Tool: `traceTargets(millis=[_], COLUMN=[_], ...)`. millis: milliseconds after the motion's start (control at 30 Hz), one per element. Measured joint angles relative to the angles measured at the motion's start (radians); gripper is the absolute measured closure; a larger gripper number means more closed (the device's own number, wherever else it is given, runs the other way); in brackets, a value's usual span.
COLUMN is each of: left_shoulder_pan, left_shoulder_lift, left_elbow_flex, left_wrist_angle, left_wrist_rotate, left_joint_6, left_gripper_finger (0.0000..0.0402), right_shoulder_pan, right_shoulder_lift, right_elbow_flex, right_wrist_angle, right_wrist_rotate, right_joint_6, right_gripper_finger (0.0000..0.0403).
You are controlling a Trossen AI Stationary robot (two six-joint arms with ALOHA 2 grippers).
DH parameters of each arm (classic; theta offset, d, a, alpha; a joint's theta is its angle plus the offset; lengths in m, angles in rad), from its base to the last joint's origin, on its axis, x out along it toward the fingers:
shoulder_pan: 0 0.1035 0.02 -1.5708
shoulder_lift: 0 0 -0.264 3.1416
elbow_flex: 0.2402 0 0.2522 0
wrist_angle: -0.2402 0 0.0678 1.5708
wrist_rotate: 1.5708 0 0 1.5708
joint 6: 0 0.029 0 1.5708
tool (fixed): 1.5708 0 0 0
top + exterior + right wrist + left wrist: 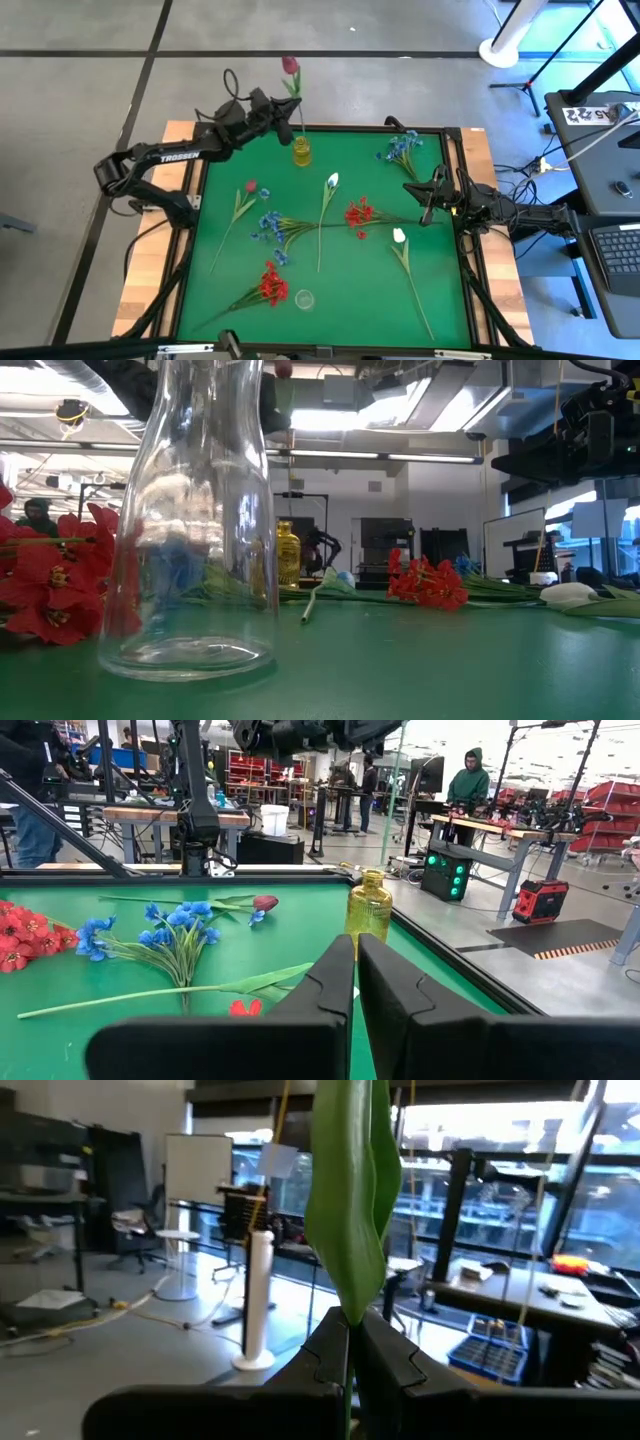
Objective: Sort flowers into vase by color
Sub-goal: Put the top red tulip into the yellow vase
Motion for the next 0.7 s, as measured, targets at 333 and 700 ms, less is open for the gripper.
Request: traceTargets(millis=[333,700], left_shoulder_pan=[0.013,-0.009], left_shoulder_lift=[-0.055,-0.005], left_elbow_flex=[0.000,0.000], left_wrist_angle=[-0.102,-0.092], left_wrist_rotate=[0.009,-0.025], left_joint_6=[-0.031,-0.026], left_gripper_finger=[0.0399,0.0399], right_shoulder_pan=[0.000,0.000], right_shoulder_lift=[0.000,0.000], right_elbow_flex=[0.000,0.000], right_wrist_angle=[0.000,0.000], right_wrist_rotate=[0.000,0.000], right_joint_6=[0.000,0.000], right_gripper_finger=[0.0384,0.0384])
